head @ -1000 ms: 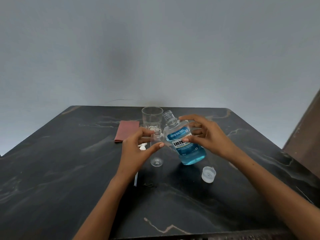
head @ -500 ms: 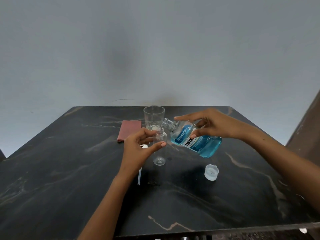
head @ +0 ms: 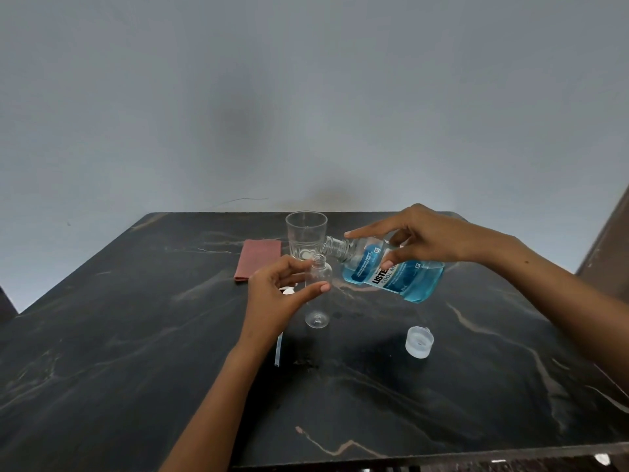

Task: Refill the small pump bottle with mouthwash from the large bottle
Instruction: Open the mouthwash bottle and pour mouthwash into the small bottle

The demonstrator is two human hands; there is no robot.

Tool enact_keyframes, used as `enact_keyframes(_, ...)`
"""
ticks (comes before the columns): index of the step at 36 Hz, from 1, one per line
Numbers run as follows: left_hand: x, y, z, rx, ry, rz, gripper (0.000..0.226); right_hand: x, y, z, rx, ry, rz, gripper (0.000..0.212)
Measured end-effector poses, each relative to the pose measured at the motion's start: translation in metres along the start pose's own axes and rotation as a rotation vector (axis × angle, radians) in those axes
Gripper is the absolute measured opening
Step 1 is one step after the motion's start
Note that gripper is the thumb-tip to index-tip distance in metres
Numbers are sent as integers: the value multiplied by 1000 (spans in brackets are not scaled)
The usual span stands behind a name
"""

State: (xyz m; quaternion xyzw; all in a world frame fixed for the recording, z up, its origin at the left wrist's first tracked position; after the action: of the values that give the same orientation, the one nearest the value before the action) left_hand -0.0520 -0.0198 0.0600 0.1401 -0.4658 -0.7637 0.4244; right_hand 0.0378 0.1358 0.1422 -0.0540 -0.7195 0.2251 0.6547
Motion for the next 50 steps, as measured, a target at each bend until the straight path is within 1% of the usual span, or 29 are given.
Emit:
enact_keyframes(3, 0, -1, 0, 6, 1, 2, 35, 2, -1, 0, -4, -19, -31, 62)
enact_keyframes(8, 0, -3, 0, 12, -2, -7, 42, 5, -3, 1, 10, -51, -85, 62)
enact_keyframes(15, -1, -2, 0, 10, -1, -10, 35, 6, -3, 2, 19, -39, -95, 62)
enact_keyframes(21, -1, 1, 0, -2, -5, -13, 36, 7, -7, 4, 18, -63, -116, 59)
enact_keyframes(28, -1, 3, 0, -10, -3, -9, 34, 10, -12, 7, 11, -89, -174, 60)
enact_keyframes(40, -2, 4, -1, -9, -6, -18, 34, 14, -16, 11, 3, -130, -200, 61)
enact_keyframes(46, -1, 0, -1, 7, -2, -20, 40, 15, -15, 14, 17, -139, -229, 62)
enact_keyframes(50, -1, -1, -1, 11, -6, -24, 39, 17, -15, 16, 31, -139, -240, 64)
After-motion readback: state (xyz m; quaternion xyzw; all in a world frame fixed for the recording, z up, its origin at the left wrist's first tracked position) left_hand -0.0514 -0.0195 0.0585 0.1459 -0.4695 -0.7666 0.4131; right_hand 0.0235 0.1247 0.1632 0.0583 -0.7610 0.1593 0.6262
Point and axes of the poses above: each hand's wrist, its own z-axis towards the middle knuckle, its own x-axis out of the back of the hand, y = z × x, the point moved 10 cm from there along z, towards the middle knuckle, and after that the axes turned 11 degrees about -y, right-handed, at the moved point
